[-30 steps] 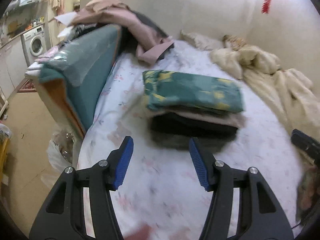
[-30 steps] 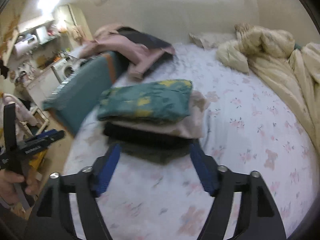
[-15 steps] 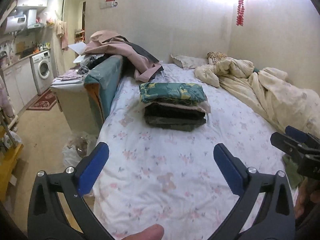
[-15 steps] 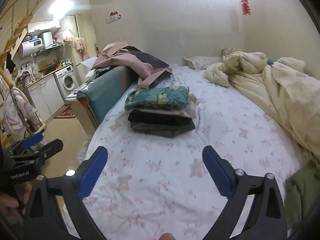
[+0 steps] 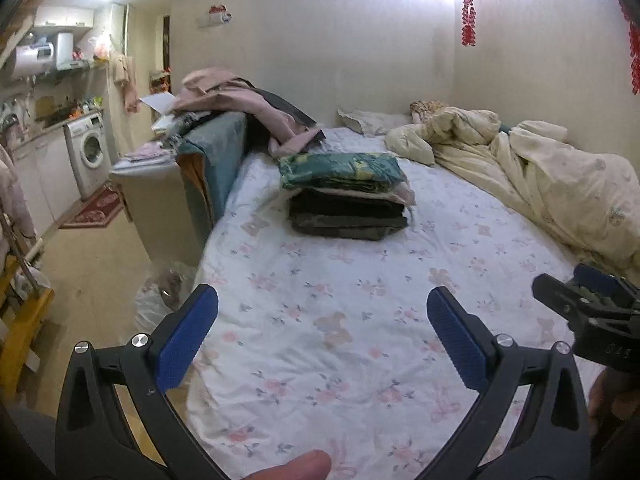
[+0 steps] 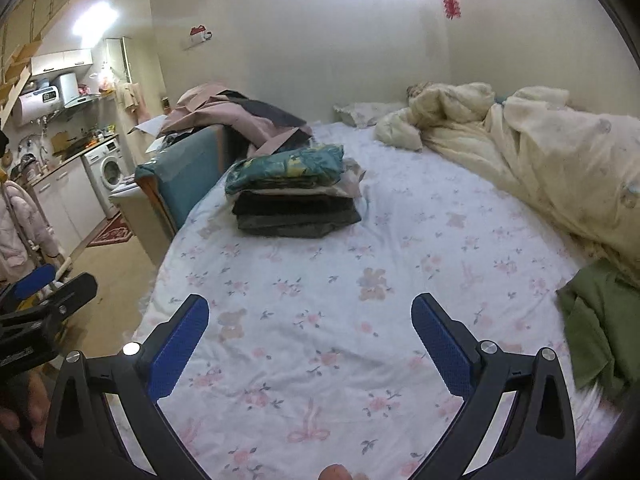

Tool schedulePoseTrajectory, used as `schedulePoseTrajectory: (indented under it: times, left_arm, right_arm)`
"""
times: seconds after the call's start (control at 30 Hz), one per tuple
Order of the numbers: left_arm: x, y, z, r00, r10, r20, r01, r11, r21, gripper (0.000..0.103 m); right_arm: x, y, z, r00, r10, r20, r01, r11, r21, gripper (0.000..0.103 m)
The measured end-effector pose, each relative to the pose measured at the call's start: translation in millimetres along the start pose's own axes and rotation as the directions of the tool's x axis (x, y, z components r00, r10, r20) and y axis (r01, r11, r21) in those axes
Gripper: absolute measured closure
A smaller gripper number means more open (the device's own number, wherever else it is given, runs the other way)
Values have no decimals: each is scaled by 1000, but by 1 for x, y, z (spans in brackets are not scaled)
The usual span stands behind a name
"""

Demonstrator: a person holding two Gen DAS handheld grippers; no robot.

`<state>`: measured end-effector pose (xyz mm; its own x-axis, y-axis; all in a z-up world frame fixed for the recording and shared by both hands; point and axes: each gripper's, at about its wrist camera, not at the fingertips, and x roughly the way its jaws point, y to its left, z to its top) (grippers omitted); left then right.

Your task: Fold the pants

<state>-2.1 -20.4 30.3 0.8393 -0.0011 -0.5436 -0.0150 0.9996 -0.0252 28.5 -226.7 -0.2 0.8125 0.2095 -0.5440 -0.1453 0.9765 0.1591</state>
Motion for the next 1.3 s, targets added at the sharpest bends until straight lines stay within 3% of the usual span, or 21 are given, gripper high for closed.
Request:
schedulePoseTrajectory:
  times: [0.17, 0.4, 0.73, 1.3]
  left_arm:
    - [2, -1, 9, 999, -1, 37, 1, 1000, 4, 0]
    - [7, -7, 12, 1000, -6, 20, 6, 1000, 26, 0]
    - [13, 0, 8, 1000, -11, -7, 10, 1000, -16, 0]
    - [7, -3, 5, 999, -1, 34, 1, 1000, 11, 0]
  right_arm:
    - [-3, 5, -1, 999, -26, 26, 27, 999, -26, 0]
    - [0, 0, 1, 999, -31, 22, 31, 1000, -3, 0]
    - [-2, -2, 3, 999, -31, 27, 31, 1000, 5, 0]
    - [-4, 0, 3, 998, -42, 45, 42, 999, -6, 0]
